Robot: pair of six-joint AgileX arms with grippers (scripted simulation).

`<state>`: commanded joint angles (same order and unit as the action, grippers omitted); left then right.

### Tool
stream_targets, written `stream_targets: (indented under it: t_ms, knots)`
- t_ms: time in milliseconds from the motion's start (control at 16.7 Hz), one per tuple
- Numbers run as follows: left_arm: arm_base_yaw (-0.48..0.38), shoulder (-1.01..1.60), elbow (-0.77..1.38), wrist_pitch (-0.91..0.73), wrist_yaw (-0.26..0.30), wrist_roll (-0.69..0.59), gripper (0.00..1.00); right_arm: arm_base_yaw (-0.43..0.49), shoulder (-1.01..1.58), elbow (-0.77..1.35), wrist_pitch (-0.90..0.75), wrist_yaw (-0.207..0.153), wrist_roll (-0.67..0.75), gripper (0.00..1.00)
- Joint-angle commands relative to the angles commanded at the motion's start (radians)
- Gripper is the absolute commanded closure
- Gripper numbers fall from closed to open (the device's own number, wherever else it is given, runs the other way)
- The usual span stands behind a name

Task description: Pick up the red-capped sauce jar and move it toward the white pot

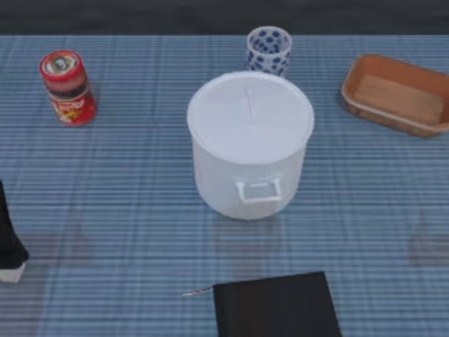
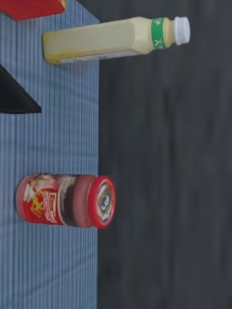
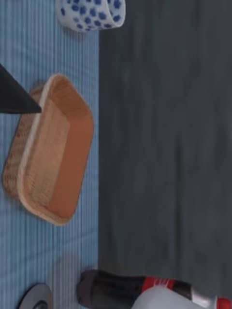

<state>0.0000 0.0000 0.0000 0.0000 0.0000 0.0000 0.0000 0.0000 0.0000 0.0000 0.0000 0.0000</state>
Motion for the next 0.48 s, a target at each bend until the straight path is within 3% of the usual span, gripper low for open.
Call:
stream_targets:
  t_ms: [480]
  knots:
    - [-0.015,0.180,0.131,-0.118,0.024,0.020,0.00,0.000,0.000,0.000,0.000,0.000,0.000,0.00]
